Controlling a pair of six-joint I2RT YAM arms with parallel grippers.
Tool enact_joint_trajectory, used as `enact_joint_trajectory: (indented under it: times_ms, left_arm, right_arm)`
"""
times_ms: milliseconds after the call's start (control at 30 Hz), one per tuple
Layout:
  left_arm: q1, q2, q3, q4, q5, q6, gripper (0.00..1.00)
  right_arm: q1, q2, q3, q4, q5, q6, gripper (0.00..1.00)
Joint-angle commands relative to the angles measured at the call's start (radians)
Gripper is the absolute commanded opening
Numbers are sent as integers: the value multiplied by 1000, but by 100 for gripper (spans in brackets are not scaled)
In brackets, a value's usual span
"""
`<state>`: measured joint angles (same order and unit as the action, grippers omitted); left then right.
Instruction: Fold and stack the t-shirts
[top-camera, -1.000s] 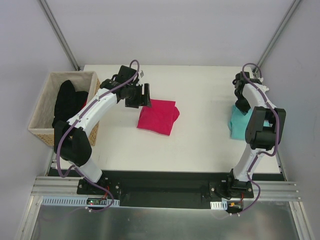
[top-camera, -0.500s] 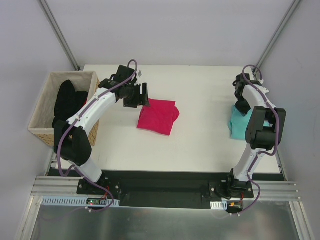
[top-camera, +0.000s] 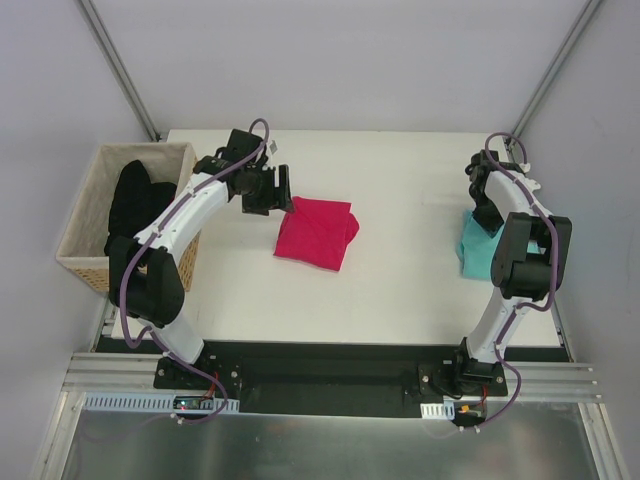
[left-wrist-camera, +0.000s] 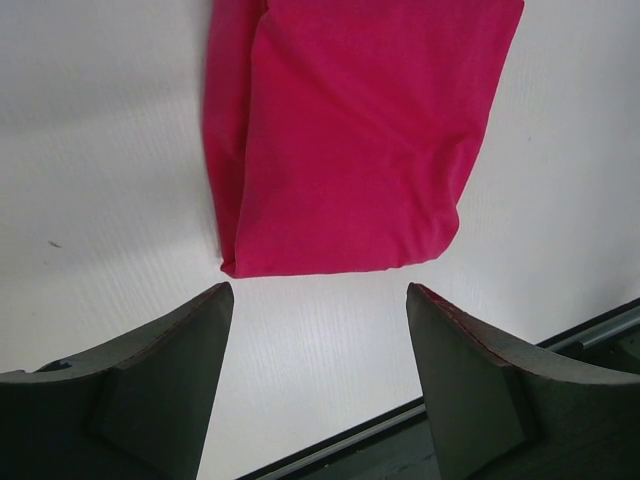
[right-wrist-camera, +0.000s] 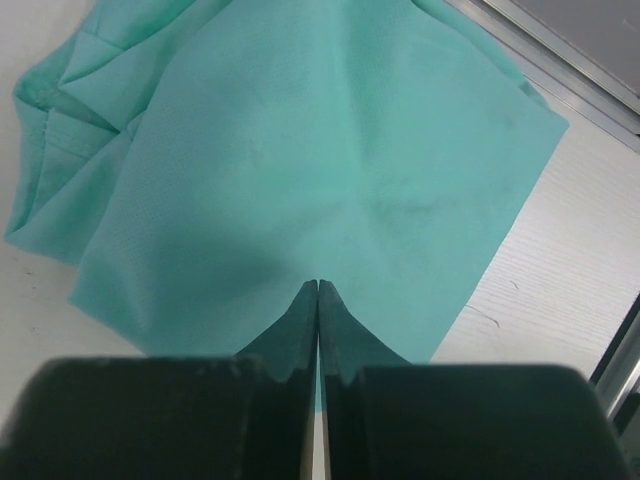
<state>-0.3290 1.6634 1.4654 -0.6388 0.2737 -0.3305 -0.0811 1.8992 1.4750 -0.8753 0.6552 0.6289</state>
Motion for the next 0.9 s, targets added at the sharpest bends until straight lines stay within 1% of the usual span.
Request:
enact_joint_trajectory:
  times_ms: [0,167,400,867]
  left_arm:
    - [21,-8,16,-7,22,24,70]
    - [36,-19,3,-9,24,22,70]
    - [51,-31,-4,-9,19,19,71]
    - [91,-27,19,-24,33,41,71]
  right_arm:
    - [-6,4,22,-50,44,31,1]
    - [-5,21,50,-64,47,17,1]
    - [-5,29,48,-67,64,3,1]
    - [-16,38,30,-39,-12,46,1]
